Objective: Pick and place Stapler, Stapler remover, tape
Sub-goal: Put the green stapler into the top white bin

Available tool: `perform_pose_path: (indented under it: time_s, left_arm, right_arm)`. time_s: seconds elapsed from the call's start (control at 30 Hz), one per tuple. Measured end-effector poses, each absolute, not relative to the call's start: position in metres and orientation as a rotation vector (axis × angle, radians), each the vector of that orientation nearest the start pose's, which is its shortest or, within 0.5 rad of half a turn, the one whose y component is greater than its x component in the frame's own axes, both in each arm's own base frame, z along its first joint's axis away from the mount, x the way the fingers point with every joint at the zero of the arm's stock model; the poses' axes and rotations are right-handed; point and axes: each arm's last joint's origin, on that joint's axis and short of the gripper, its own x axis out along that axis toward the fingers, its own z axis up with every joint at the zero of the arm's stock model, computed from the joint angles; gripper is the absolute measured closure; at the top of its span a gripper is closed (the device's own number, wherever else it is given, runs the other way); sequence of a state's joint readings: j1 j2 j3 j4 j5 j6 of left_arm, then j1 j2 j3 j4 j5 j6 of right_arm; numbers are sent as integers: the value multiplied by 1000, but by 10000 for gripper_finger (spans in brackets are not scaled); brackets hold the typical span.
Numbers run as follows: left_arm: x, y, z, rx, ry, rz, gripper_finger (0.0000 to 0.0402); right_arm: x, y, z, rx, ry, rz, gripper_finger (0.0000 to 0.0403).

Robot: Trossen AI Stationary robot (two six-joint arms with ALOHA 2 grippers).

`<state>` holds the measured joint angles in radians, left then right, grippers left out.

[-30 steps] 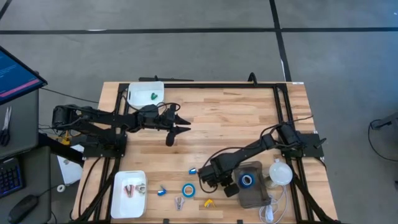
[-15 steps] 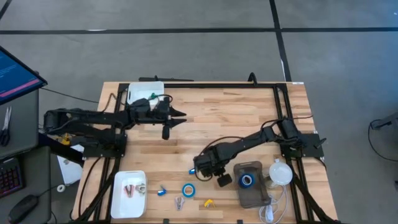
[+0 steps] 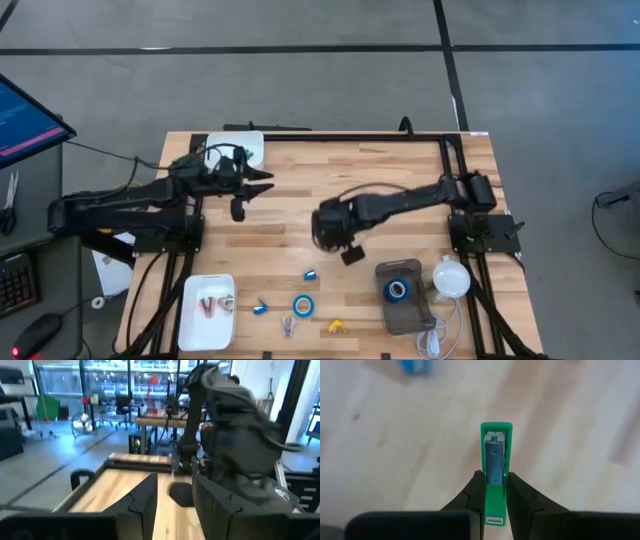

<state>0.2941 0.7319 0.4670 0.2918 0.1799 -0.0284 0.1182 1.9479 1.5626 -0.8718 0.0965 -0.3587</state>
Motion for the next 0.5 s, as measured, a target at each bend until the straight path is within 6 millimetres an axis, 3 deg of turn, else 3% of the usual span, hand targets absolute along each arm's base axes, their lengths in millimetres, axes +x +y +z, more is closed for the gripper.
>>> perform_pose_path:
  time_s: [0.3, 0.5]
  left_arm:
    - [152, 42, 276, 106, 35, 161, 289]
    - [155, 44, 267, 114, 81, 173, 289]
  right_arm:
    - [390, -6, 276, -461, 996, 86, 364]
    - [396, -25, 287, -487, 884, 39, 364]
